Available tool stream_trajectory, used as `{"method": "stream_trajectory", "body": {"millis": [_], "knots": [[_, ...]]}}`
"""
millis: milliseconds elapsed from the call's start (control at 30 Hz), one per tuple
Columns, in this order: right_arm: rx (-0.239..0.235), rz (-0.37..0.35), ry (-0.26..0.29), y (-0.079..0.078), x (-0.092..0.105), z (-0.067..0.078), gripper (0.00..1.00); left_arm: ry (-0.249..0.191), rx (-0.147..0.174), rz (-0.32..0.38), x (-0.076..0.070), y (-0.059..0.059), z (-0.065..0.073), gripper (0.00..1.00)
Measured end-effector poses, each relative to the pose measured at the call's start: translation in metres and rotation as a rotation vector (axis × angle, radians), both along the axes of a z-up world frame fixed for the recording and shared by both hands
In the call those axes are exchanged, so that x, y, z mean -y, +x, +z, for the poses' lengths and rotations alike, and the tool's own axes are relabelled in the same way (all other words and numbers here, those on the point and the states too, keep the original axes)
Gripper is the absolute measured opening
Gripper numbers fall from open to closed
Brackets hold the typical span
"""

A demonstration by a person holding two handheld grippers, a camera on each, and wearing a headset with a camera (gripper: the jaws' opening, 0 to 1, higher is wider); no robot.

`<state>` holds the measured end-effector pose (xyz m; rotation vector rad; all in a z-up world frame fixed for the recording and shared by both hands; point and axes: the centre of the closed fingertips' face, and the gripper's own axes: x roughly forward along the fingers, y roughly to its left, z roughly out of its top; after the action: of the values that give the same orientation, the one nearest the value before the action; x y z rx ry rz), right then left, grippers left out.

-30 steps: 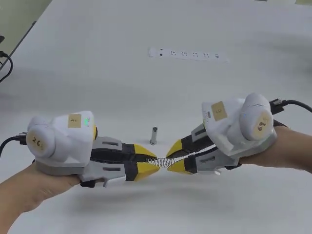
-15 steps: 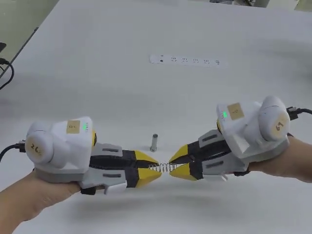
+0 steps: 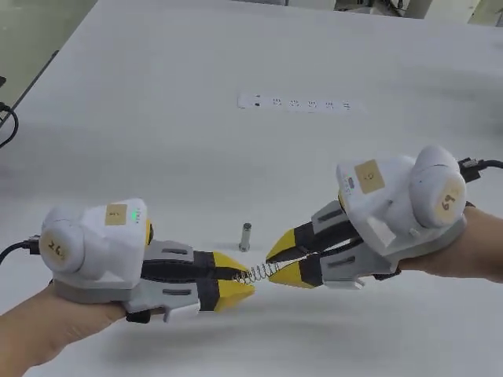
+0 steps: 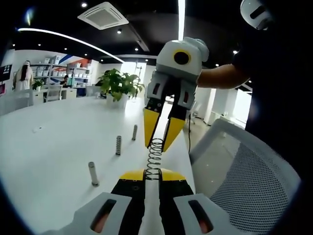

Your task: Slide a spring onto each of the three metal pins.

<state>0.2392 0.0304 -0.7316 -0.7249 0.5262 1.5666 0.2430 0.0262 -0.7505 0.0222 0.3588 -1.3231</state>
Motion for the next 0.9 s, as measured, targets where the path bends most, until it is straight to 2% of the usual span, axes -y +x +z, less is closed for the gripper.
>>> {"method": "stream_trajectory", "body": {"millis": [167, 200, 300, 533, 733, 900], "knots": [[0.050, 0.072, -0.060, -0.006, -0.010, 0.002, 0.06, 0.036, 0.006, -0.017, 0.002, -0.003, -0.009, 0.01], [0.063, 0.085, -0.090, -0.006, -0.009, 0.000, 0.06, 0.043, 0.008, -0.020, 0.002, -0.003, -0.011, 0.01], [0.094, 0.131, -0.136, -0.009, -0.013, -0.002, 0.06, 0.061, 0.011, -0.027, 0.002, -0.003, -0.014, 0.01], [0.104, 0.155, -0.170, -0.010, -0.018, -0.002, 0.06, 0.075, 0.029, -0.029, 0.004, -0.001, -0.017, 0.01], [0.084, 0.142, -0.190, -0.010, -0.019, -0.003, 0.06, 0.089, 0.057, -0.040, 0.008, -0.001, -0.019, 0.01], [0.063, 0.127, -0.233, -0.010, -0.019, -0.004, 0.06, 0.094, 0.062, -0.043, 0.010, -0.001, -0.020, 0.01]]}}
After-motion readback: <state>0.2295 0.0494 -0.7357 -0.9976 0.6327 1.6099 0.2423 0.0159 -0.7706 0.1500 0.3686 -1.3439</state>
